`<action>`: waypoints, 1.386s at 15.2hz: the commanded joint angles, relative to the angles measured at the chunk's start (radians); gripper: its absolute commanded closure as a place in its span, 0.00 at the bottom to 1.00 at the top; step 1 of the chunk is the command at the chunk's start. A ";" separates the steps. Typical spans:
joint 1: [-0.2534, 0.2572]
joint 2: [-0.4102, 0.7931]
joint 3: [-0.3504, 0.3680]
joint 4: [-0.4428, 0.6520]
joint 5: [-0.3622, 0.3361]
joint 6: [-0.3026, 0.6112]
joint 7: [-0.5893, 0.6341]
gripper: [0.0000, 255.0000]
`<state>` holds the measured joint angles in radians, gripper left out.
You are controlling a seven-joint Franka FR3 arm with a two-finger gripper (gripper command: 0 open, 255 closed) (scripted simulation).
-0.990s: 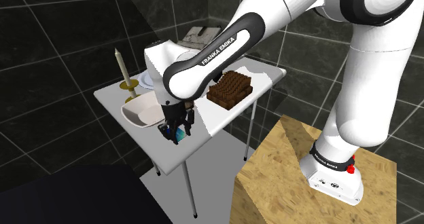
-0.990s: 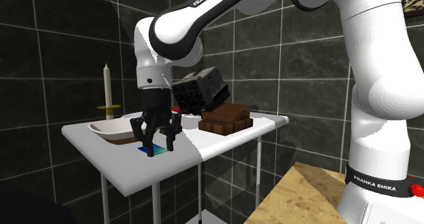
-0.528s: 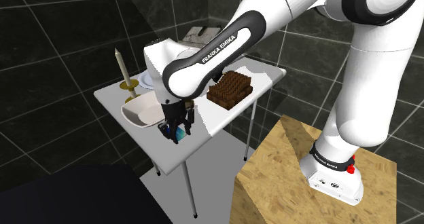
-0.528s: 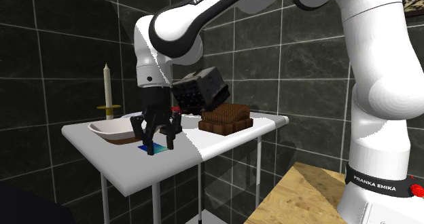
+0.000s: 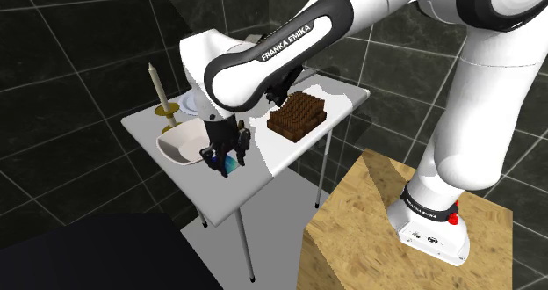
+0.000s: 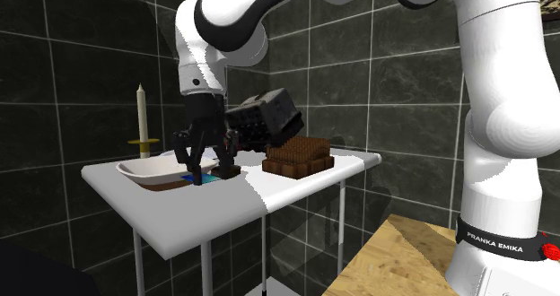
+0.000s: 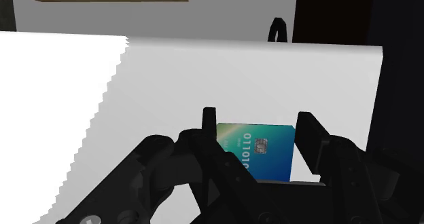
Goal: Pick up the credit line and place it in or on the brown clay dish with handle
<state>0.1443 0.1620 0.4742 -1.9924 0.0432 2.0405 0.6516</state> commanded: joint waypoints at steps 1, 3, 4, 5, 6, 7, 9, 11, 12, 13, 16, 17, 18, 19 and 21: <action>-0.003 -0.015 0.001 0.013 0.007 -0.027 -0.004 1.00; -0.004 -0.026 0.001 0.028 0.012 -0.052 -0.005 1.00; -0.005 -0.031 0.001 0.036 0.014 -0.065 -0.006 1.00; -0.006 -0.036 0.002 0.044 0.016 -0.077 -0.006 1.00; -0.006 -0.041 0.002 0.052 0.018 -0.090 -0.007 1.00; -0.007 -0.046 0.002 0.061 0.020 -0.103 -0.007 1.00; -0.008 -0.054 0.002 0.078 0.023 -0.128 -0.008 1.00; -0.009 -0.062 0.002 0.097 0.026 -0.154 -0.008 1.00; -0.009 -0.066 0.002 0.107 0.028 -0.167 -0.008 1.00; -0.010 -0.069 0.002 0.116 0.029 -0.178 -0.008 1.00; -0.048 -0.071 -0.029 0.124 0.025 -0.195 -0.075 1.00; -0.060 -0.070 -0.040 0.129 0.023 -0.200 -0.097 1.00; -0.072 -0.067 -0.050 0.135 0.020 -0.206 -0.118 1.00; -0.084 -0.064 -0.060 0.142 0.017 -0.213 -0.139 1.00; -0.107 -0.055 -0.081 0.160 0.010 -0.225 -0.180 1.00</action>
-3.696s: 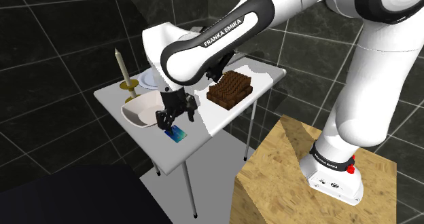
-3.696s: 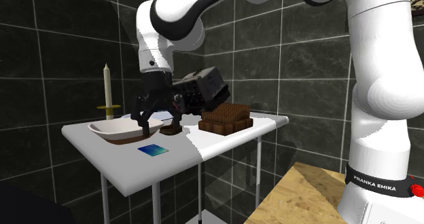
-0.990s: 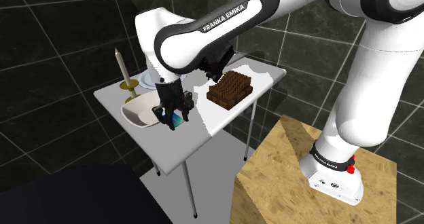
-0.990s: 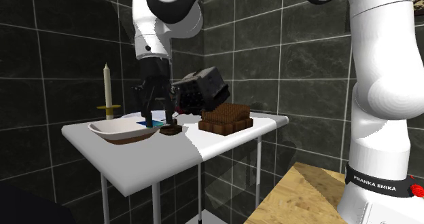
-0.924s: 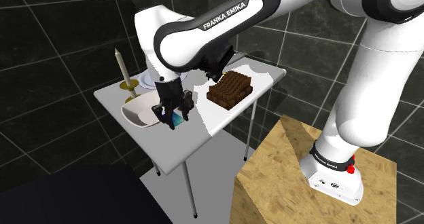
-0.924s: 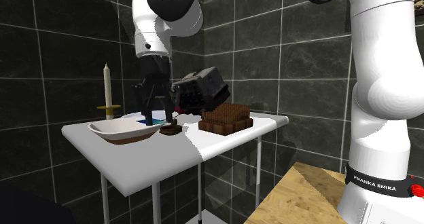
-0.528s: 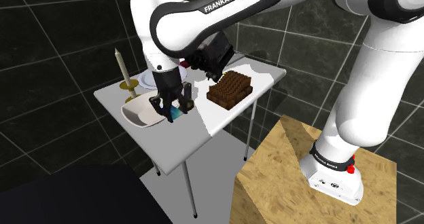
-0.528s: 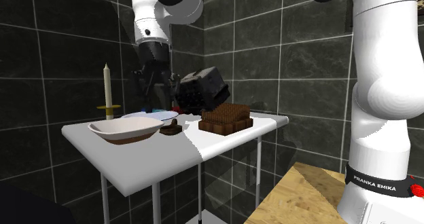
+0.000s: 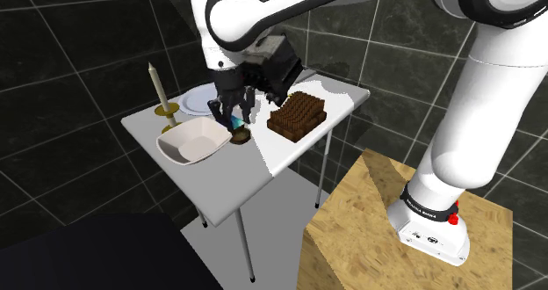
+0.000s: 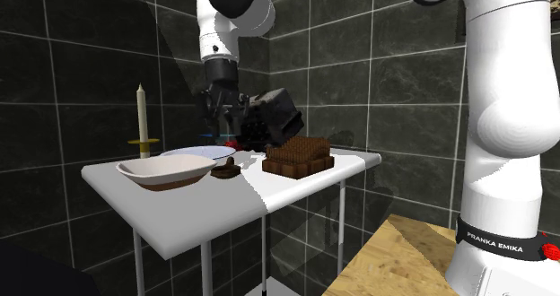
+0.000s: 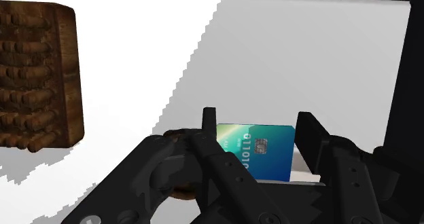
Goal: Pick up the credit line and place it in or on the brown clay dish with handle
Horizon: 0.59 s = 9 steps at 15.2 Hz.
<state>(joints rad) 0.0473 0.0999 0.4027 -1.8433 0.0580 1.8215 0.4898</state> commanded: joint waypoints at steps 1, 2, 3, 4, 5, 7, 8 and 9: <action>-0.022 0.014 -0.019 0.022 -0.009 -0.013 -0.039 1.00; -0.033 0.021 -0.029 0.034 -0.013 -0.020 -0.059 1.00; -0.044 0.029 -0.039 0.048 -0.017 -0.027 -0.078 1.00; -0.055 0.038 -0.048 0.062 -0.022 -0.034 -0.097 1.00; -0.065 0.046 -0.056 0.076 -0.026 -0.041 -0.114 1.00; -0.065 0.051 -0.057 0.055 -0.028 -0.015 -0.114 1.00; -0.064 0.054 -0.057 0.045 -0.029 -0.003 -0.114 1.00; -0.064 0.057 -0.057 0.035 -0.029 0.010 -0.114 1.00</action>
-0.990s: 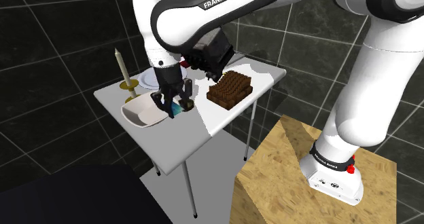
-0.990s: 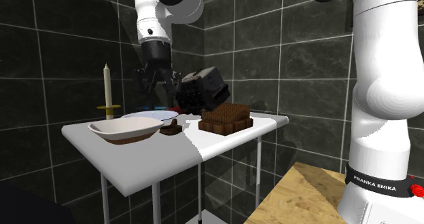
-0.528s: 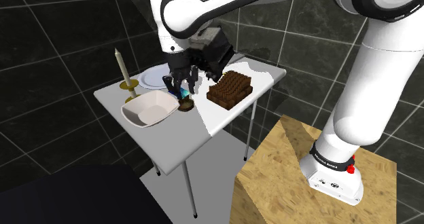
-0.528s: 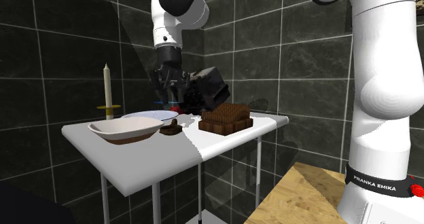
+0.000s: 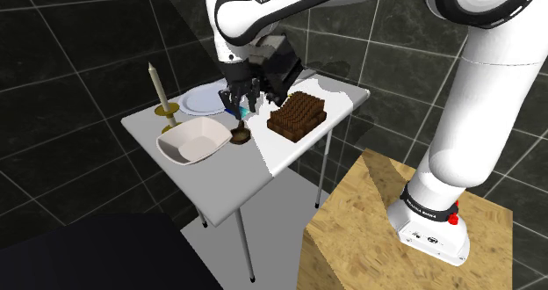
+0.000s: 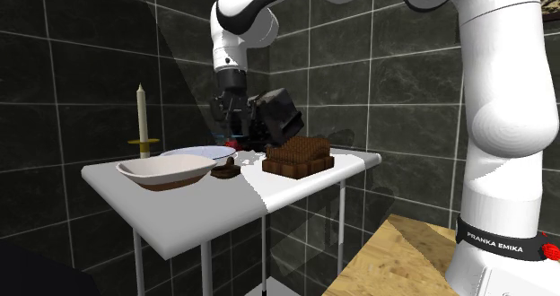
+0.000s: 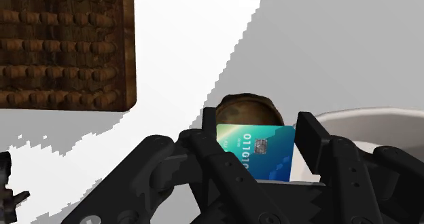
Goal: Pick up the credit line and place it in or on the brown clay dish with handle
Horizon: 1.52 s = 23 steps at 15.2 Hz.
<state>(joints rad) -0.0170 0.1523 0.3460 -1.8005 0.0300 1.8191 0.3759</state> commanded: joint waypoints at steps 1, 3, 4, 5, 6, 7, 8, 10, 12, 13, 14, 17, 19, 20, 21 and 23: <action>0.000 0.008 0.000 -0.017 -0.003 0.025 -0.001 1.00; 0.001 0.015 -0.001 -0.036 -0.005 0.050 0.000 1.00; 0.001 0.018 -0.001 -0.045 -0.006 0.063 0.000 1.00; 0.002 0.022 -0.001 -0.054 -0.007 0.075 0.000 1.00; 0.002 0.026 -0.001 -0.062 -0.008 0.088 0.000 1.00; 0.002 0.031 -0.002 -0.071 -0.010 0.100 0.000 1.00; 0.003 0.035 -0.002 -0.079 -0.011 0.112 0.001 1.00; 0.004 0.045 -0.003 -0.094 -0.015 0.137 0.001 1.00; 0.004 0.053 -0.003 -0.106 -0.017 0.157 0.002 1.00; 0.004 0.054 -0.003 -0.106 -0.017 0.157 0.002 1.00; 0.004 0.054 -0.003 -0.106 -0.017 0.157 0.002 1.00; 0.004 0.054 -0.003 -0.106 -0.017 0.157 0.002 1.00; 0.004 0.054 -0.003 -0.106 -0.017 0.157 0.002 1.00; 0.004 0.054 -0.003 -0.106 -0.017 0.157 0.002 1.00; 0.004 0.054 -0.003 -0.106 -0.017 0.157 0.002 0.00; 0.004 0.054 -0.003 -0.106 -0.017 0.157 0.002 0.00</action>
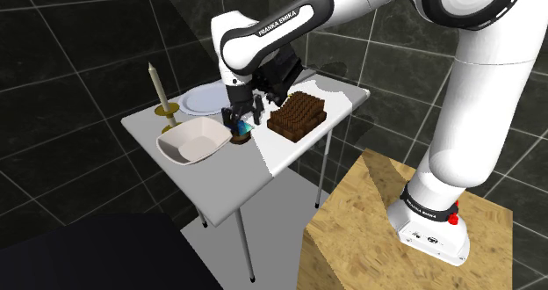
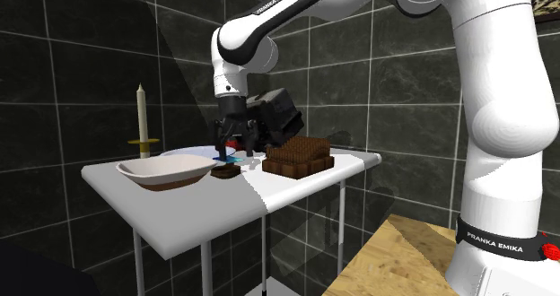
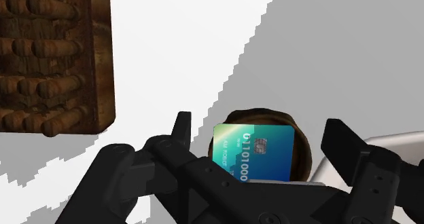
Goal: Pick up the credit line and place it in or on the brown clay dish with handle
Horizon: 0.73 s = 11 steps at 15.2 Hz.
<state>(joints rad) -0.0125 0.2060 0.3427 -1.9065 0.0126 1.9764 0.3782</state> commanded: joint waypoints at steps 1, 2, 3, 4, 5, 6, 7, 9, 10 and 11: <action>0.000 0.000 0.000 0.000 0.000 0.000 0.000 0.00; 0.000 0.000 0.000 0.000 0.000 0.000 0.000 0.00; 0.000 0.000 0.000 0.000 0.000 0.000 0.000 0.00; -0.001 -0.008 0.000 0.025 0.002 -0.032 -0.002 0.00; -0.003 -0.014 0.000 0.051 0.004 -0.065 -0.003 0.00; -0.004 -0.019 0.000 0.079 0.006 -0.097 -0.004 0.00; -0.005 -0.022 0.000 0.103 0.006 -0.123 -0.005 0.00; -0.005 -0.022 0.000 0.102 0.006 -0.123 -0.005 0.00; -0.005 -0.022 0.000 0.103 0.006 -0.123 -0.005 0.00; -0.005 -0.022 0.000 0.103 0.006 -0.123 -0.005 0.00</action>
<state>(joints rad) -0.0172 0.1836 0.3425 -1.8062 0.0193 1.8550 0.3735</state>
